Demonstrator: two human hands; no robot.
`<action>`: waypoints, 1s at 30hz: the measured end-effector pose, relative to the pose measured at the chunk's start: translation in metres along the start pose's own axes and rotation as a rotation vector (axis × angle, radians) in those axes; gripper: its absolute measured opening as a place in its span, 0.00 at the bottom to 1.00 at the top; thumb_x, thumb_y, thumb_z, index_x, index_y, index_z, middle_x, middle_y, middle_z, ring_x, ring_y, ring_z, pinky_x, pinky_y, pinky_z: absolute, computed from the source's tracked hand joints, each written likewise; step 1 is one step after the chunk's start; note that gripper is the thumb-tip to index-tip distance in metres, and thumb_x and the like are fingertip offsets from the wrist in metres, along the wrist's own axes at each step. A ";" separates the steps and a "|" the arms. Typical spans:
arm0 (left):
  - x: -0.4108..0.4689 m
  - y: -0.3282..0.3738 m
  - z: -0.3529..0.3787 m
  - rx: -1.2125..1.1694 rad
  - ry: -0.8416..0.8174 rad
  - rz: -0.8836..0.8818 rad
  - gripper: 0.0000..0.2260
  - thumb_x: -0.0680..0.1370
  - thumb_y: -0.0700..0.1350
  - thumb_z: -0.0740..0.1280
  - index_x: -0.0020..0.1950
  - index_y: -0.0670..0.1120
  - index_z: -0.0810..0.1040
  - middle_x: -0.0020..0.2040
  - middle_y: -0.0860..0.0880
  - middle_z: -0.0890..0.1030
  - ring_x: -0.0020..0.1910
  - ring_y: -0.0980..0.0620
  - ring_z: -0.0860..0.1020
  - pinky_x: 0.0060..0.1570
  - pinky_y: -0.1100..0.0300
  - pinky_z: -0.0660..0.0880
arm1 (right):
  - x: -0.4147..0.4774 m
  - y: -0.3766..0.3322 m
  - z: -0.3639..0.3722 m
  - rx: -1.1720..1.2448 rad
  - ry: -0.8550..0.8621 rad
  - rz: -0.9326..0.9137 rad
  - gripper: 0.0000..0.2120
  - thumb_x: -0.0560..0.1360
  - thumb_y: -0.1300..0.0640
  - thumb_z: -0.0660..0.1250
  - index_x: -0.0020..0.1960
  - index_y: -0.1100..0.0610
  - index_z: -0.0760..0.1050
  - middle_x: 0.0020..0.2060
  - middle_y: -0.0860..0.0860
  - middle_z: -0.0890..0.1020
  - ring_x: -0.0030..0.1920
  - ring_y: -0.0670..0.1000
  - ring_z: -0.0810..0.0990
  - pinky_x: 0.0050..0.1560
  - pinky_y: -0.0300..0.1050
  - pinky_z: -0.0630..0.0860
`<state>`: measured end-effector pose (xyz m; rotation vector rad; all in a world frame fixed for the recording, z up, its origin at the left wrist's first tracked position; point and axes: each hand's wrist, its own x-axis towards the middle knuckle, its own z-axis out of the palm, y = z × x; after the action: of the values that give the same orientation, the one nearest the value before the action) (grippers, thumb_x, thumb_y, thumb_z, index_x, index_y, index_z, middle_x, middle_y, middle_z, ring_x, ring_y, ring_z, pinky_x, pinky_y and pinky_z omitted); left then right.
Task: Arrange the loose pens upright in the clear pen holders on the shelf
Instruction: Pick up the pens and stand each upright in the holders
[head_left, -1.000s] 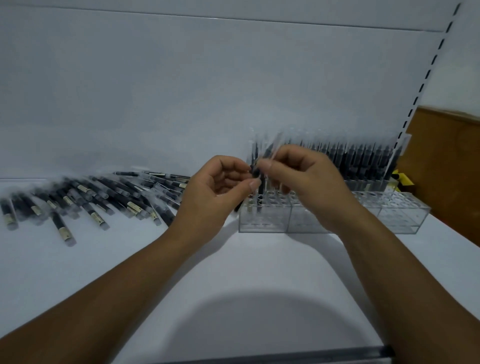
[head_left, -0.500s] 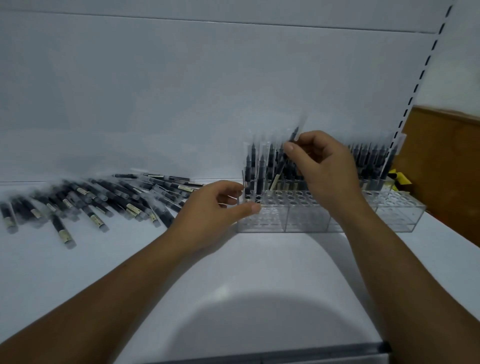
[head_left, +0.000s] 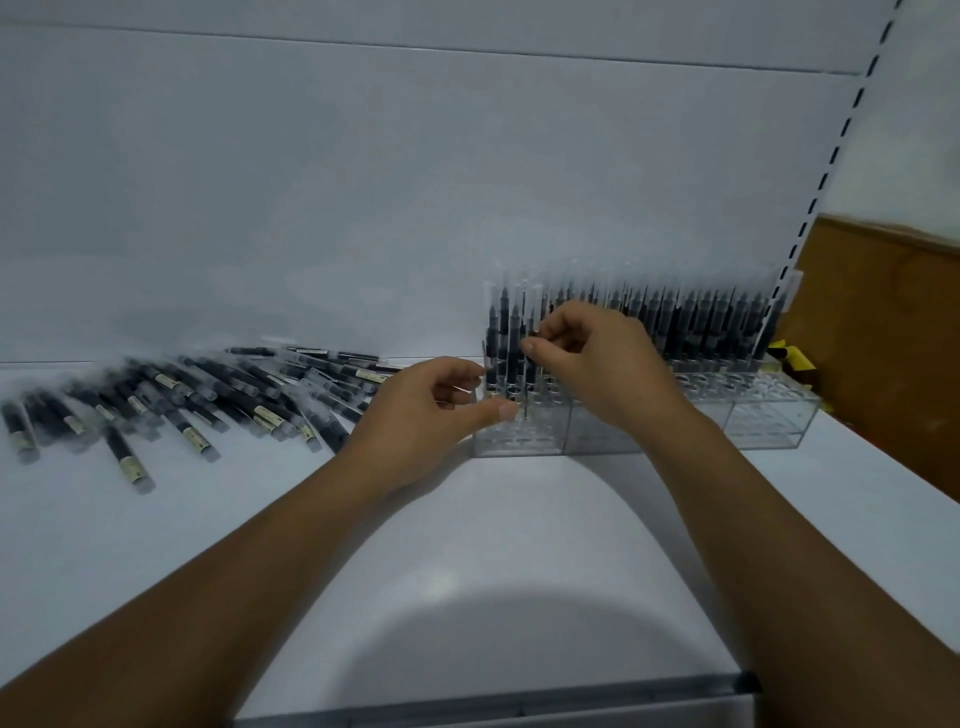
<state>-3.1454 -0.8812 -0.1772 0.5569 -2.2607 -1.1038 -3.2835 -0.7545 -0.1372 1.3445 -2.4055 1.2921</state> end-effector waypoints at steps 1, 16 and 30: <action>0.000 0.000 0.000 0.003 -0.007 0.005 0.28 0.64 0.63 0.73 0.61 0.54 0.79 0.50 0.58 0.81 0.49 0.63 0.78 0.48 0.69 0.74 | -0.001 -0.001 0.001 -0.004 0.002 0.005 0.06 0.75 0.48 0.71 0.42 0.47 0.75 0.36 0.44 0.80 0.37 0.45 0.77 0.42 0.44 0.77; -0.021 -0.003 -0.079 0.223 0.190 -0.032 0.18 0.77 0.60 0.64 0.63 0.54 0.77 0.57 0.57 0.78 0.54 0.59 0.76 0.57 0.58 0.73 | -0.026 -0.059 -0.012 -0.335 -0.024 -0.117 0.09 0.78 0.46 0.65 0.51 0.48 0.82 0.41 0.42 0.83 0.42 0.46 0.80 0.46 0.41 0.76; -0.079 -0.075 -0.140 0.680 0.052 -0.366 0.34 0.76 0.68 0.54 0.78 0.56 0.53 0.80 0.51 0.47 0.78 0.49 0.46 0.76 0.53 0.47 | -0.025 -0.103 0.108 -0.459 -0.499 -0.310 0.13 0.77 0.39 0.61 0.49 0.49 0.72 0.49 0.49 0.77 0.56 0.55 0.75 0.45 0.46 0.67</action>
<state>-2.9868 -0.9599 -0.1903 1.2893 -2.5255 -0.4222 -3.1603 -0.8410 -0.1531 1.9366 -2.4117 0.3199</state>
